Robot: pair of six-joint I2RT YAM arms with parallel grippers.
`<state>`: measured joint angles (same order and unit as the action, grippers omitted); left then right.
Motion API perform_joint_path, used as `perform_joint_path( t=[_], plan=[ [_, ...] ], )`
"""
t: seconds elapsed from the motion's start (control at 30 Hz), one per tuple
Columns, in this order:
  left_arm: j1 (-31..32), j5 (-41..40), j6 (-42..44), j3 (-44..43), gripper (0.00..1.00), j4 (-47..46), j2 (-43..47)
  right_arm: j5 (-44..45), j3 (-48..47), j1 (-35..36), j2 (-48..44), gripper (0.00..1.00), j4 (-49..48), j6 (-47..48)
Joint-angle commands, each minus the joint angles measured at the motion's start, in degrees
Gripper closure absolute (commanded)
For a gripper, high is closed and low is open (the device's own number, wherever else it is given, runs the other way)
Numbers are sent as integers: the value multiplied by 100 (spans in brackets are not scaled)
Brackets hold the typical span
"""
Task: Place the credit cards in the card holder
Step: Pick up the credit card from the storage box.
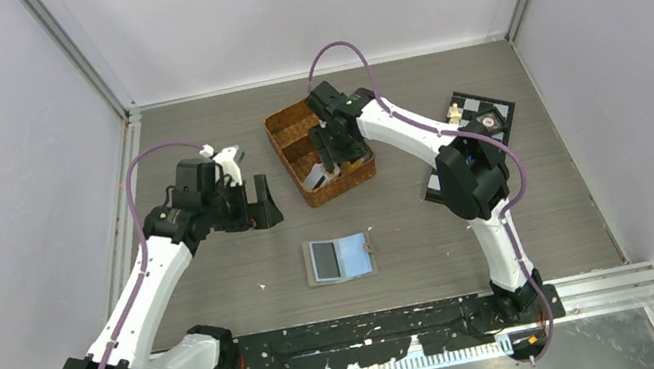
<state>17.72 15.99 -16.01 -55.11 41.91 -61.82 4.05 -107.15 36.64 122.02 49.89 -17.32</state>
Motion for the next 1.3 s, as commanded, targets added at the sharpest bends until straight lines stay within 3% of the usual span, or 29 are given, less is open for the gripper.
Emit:
perform_joint_path(
  t=[0.0,0.43,1.27],
  plan=[
    [-31,5,100,-8,5,5,13,283,-114,-91,-248,39,68,10],
    [-31,96,70,-3,5,8,-40,354,-135,-87,-452,41,135,-2],
    [-31,246,45,2,5,-16,-106,447,-323,-13,-465,57,161,34]
  ],
)
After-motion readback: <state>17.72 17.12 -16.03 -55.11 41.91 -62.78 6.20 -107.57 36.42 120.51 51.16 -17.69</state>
